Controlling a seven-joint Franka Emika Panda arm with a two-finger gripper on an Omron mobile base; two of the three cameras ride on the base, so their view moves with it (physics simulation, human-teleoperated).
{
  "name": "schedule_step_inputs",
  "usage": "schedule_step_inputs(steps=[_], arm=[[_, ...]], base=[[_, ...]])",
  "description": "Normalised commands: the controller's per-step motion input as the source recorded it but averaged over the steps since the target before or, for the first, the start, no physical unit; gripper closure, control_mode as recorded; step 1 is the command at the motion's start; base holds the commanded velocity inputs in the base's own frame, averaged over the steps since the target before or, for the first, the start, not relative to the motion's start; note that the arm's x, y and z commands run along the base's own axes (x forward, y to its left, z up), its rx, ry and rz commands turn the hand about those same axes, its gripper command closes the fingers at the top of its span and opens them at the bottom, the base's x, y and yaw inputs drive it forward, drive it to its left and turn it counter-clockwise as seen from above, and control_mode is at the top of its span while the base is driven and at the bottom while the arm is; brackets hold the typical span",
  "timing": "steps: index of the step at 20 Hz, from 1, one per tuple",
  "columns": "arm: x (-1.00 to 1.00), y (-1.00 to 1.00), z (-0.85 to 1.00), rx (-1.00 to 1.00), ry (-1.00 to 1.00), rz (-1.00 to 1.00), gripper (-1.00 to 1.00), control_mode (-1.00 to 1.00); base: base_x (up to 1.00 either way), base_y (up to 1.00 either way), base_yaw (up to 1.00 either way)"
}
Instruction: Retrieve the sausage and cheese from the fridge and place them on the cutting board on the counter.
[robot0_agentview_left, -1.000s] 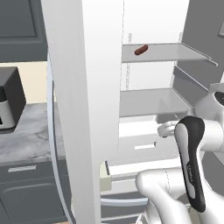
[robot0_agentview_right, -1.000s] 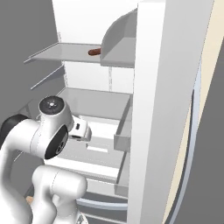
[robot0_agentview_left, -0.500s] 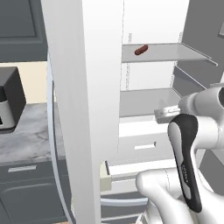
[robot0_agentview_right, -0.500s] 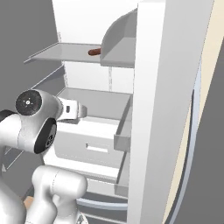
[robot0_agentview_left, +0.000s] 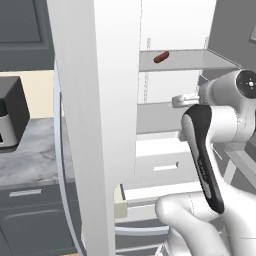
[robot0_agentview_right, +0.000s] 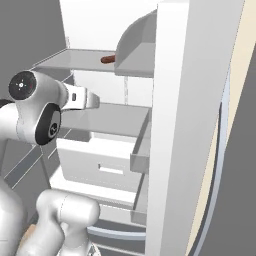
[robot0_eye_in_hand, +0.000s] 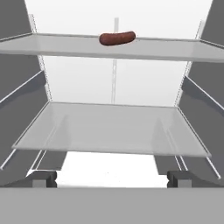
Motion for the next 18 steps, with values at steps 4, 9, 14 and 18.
schedule_step_inputs(steps=[4, 9, 14, 18], arm=[[0.26, -0.12, 0.51, 0.0, -0.09, -0.04, -1.0, -1.0], [0.22, -0.1, 0.51, 0.01, -0.1, 0.0, -1.0, -1.0], [0.5, 0.0, 0.37, 0.0, -0.01, -0.09, -1.0, -1.0], [0.66, 0.03, 0.0, 0.01, -0.01, -0.21, -1.0, -1.0]], base=[[0.0, 0.0, 0.0], [0.0, 0.0, 0.0], [0.0, 0.0, 0.0], [0.0, 0.0, 0.0]])
